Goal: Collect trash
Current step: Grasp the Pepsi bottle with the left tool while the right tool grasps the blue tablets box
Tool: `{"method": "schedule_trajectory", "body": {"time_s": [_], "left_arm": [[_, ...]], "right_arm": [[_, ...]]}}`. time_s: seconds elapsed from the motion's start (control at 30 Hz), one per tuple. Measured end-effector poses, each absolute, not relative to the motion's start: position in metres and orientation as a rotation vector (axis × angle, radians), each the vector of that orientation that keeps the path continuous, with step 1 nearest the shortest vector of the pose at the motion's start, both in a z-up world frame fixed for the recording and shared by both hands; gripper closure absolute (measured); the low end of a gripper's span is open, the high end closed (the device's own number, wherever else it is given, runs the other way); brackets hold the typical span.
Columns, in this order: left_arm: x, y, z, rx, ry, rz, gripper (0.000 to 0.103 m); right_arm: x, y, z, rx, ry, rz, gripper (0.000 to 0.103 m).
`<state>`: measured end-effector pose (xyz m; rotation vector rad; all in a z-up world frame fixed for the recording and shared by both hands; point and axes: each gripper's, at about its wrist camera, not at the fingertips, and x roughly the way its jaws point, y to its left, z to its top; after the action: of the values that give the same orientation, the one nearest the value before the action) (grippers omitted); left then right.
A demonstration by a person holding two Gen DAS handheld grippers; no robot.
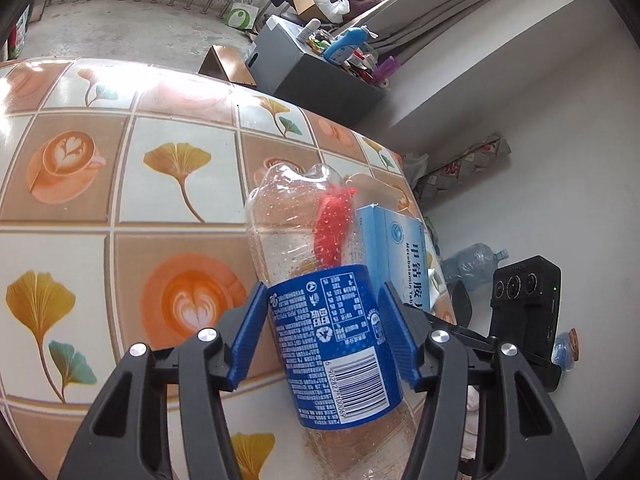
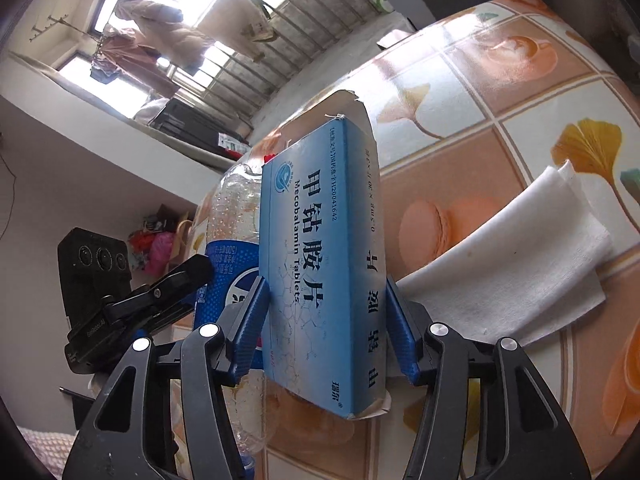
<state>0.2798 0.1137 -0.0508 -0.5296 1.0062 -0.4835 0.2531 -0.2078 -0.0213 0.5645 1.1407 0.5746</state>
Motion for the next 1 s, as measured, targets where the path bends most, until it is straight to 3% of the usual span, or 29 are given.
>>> {"method": "schedule_trajectory", "body": {"time_s": [0.43,0.63,0.73,1.0], "left_arm": [[0.189,0.108,-0.050,-0.470,1.079,-0.582,0.048],[0.186,0.109,-0.033,-0.400,1.006,-0.548,0.048],[0.188,0.113,-0.023,-0.363,0.965,-0.517,0.048],[0.192,0.120,-0.003,-0.297,0.887,-0.459,0.047]], "right_arm": [[0.182,-0.210,-0.009,0.557,1.175,0.542,0.050],[0.191,-0.214,-0.002,0.533,1.135,0.463,0.048],[0.186,-0.219,0.005,0.537,1.081,0.418,0.040],[0.169,-0.235,0.009,0.585,1.012,0.334,0.037]]}}
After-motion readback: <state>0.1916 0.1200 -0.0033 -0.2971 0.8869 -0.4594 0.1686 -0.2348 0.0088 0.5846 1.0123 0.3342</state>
